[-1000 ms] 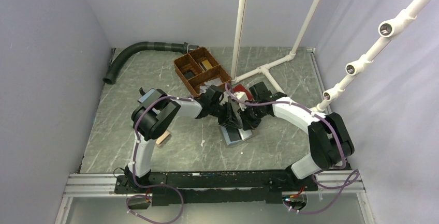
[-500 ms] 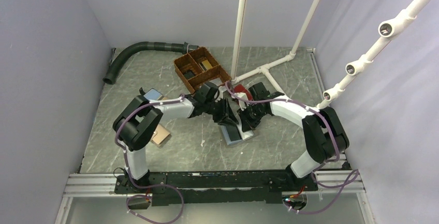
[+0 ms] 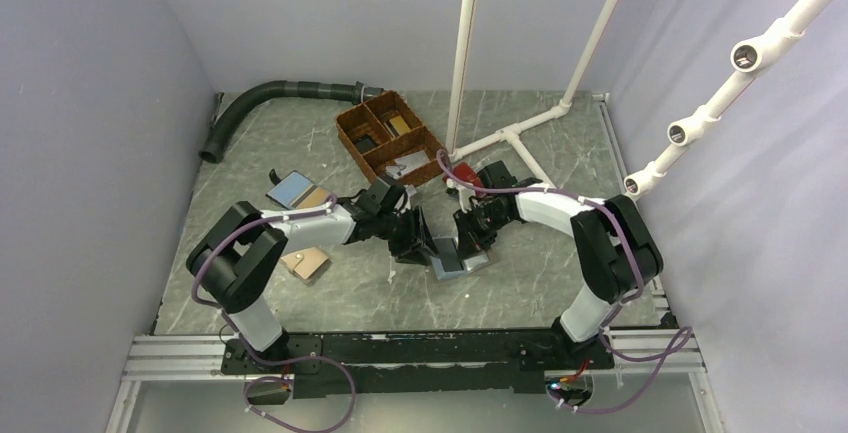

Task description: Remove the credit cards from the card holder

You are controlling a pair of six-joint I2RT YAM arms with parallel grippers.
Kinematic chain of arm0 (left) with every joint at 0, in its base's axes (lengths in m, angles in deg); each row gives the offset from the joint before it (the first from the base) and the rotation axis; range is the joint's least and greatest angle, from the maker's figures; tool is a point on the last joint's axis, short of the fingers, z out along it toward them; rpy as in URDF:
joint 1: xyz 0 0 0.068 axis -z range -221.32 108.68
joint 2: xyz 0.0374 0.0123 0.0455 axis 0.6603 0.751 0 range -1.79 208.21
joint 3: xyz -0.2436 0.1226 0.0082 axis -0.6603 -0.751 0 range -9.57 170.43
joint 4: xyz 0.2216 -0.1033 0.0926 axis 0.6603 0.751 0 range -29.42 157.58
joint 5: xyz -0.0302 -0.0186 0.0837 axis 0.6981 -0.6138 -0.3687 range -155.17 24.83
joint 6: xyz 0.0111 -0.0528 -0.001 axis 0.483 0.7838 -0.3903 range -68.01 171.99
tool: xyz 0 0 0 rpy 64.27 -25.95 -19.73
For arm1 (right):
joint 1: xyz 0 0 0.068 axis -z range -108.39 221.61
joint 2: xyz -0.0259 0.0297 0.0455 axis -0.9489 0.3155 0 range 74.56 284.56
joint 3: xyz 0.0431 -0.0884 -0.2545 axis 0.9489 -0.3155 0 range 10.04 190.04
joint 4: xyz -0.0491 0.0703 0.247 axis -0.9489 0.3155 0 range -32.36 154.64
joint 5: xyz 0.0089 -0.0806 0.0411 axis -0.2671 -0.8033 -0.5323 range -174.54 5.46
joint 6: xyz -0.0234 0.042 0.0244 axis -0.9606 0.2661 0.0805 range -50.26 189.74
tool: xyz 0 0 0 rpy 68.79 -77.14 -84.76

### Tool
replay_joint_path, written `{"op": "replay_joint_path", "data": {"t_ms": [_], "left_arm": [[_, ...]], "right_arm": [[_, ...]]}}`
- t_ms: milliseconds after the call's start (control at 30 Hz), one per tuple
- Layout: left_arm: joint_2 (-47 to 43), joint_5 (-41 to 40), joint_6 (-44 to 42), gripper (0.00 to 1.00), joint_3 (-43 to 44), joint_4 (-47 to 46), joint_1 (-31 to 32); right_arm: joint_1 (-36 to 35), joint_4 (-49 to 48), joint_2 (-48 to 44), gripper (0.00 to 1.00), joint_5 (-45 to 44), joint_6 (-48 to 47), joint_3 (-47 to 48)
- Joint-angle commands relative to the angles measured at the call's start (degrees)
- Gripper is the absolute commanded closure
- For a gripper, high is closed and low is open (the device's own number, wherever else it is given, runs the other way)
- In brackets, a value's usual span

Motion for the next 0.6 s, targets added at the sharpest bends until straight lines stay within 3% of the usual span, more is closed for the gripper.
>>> {"op": "replay_joint_path", "data": {"t_ms": [0, 167, 333, 567], "left_arm": [[-2.82, -1.19, 1.34, 0.49, -0.81, -2.46, 0.26], [-3.41, -1.77, 1.52, 0.49, -1.71, -1.05, 0.26], [-8.35, -6.97, -0.54, 0.49, -0.07, 8.88, 0.03], [-16.1, -14.21, -3.12, 0.49, -0.36, 15.43, -0.86]], "right_arm": [[0.23, -3.1, 2.19, 0.88, 4.76, 3.49, 1.7], [-0.28, -3.15, 5.92, 0.88, 9.97, 5.4, 4.33], [-2.58, -1.44, 11.42, 0.88, 12.94, 6.24, 10.06], [-4.52, -0.04, 14.03, 0.86, 11.67, 5.1, 13.85]]}}
